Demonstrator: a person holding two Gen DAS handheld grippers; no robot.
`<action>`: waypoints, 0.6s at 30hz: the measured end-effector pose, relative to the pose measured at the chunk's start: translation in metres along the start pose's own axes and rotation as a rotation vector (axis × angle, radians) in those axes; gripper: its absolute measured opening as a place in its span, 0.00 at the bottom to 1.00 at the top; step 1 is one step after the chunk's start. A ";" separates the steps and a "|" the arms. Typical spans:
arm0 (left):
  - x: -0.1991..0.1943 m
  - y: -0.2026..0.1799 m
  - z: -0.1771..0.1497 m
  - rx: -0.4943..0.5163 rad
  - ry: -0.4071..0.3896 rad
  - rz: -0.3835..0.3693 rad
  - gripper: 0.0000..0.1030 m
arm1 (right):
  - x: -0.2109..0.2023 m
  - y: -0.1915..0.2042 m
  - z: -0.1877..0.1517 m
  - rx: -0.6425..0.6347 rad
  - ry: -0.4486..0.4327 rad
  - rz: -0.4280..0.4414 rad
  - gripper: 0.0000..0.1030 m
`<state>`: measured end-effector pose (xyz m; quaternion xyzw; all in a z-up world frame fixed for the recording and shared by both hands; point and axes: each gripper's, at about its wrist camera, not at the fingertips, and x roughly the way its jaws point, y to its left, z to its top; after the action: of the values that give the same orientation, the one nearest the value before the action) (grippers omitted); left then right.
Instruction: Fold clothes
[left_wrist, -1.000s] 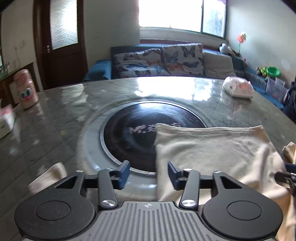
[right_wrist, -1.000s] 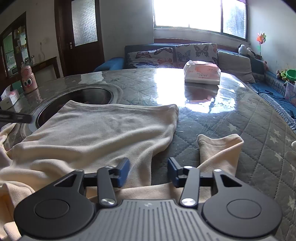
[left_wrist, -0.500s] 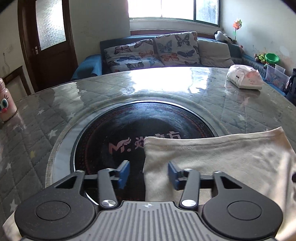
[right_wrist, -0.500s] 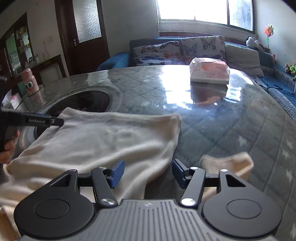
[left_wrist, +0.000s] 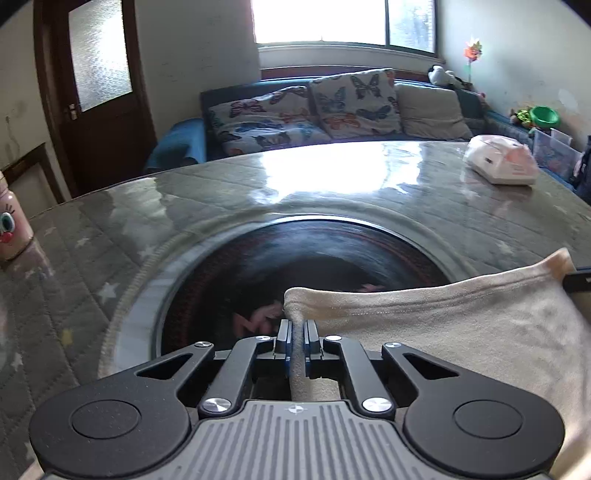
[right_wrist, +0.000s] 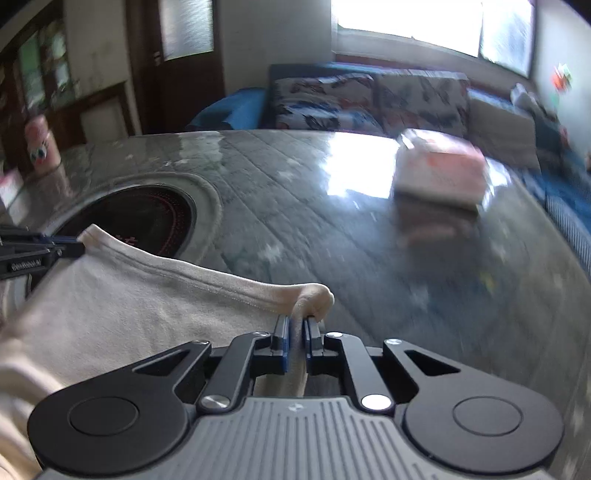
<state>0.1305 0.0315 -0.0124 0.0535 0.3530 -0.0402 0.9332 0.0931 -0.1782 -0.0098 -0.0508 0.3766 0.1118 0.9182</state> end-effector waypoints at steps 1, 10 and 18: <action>0.002 0.005 0.002 -0.005 -0.001 0.014 0.03 | 0.007 0.003 0.008 -0.019 -0.006 -0.001 0.06; 0.023 0.048 0.020 -0.086 0.024 0.063 0.04 | 0.068 0.032 0.057 -0.131 -0.015 -0.006 0.06; 0.018 0.039 0.011 -0.100 0.038 0.015 0.28 | 0.089 0.037 0.073 -0.164 -0.021 -0.002 0.06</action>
<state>0.1557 0.0679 -0.0136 0.0102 0.3716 -0.0147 0.9282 0.1955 -0.1146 -0.0205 -0.1249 0.3565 0.1420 0.9150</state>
